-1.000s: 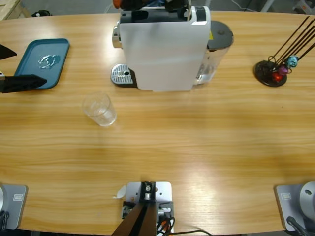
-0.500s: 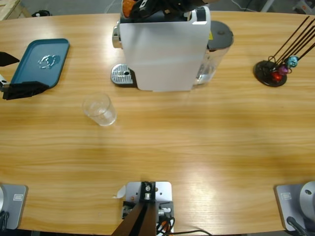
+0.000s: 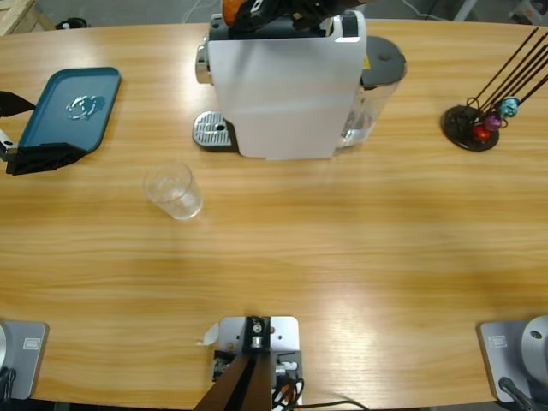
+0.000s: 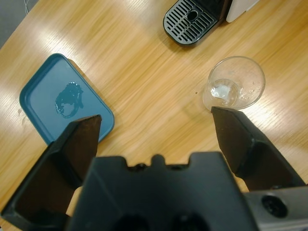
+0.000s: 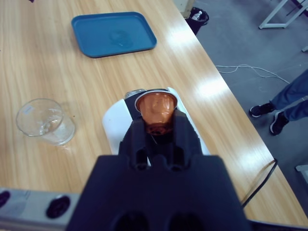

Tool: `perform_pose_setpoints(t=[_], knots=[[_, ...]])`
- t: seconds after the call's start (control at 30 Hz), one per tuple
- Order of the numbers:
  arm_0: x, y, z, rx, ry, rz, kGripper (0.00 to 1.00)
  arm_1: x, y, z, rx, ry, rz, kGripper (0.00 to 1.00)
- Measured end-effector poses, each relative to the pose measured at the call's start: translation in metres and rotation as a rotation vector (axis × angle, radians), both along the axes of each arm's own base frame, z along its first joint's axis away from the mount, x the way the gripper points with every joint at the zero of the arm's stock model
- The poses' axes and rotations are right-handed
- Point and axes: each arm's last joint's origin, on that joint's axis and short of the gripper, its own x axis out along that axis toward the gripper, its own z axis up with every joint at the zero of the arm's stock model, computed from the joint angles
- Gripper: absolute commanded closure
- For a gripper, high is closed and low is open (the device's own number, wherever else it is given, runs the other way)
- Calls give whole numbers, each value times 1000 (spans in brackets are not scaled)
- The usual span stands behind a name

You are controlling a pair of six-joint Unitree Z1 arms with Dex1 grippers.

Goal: Pour coffee

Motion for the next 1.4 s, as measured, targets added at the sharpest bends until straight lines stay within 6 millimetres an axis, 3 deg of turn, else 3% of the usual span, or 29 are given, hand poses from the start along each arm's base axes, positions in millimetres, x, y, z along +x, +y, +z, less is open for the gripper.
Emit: perform_pose_setpoints(t=[0.57,0.6,0.63,0.7,0.77,0.83,1.03,1.23,1.4], knots=[[0,-1,0,-11,3,-9,0,2,2,-8,-17,15,3,998],[0,-1,0,-12,1,-9,0,2,2,-10,-18,17,4,876],[0,-1,1,-13,0,-9,0,3,3,-11,-20,19,4,570],[0,-1,0,-13,0,-9,0,3,2,-11,-20,20,3,287],[0,-1,-2,-9,4,-9,0,3,2,-11,-21,20,3,95],[0,0,-3,-9,5,-9,0,4,2,-11,-26,17,-7,7],[0,-1,-2,-12,1,-9,0,6,0,-11,-50,-7,-61,1],[0,-1,-2,-12,1,-9,0,1,-3,-1,-39,-31,-74,101],[-2,1,-2,-19,-4,-7,0,-8,-5,10,-22,-48,-66,110]])
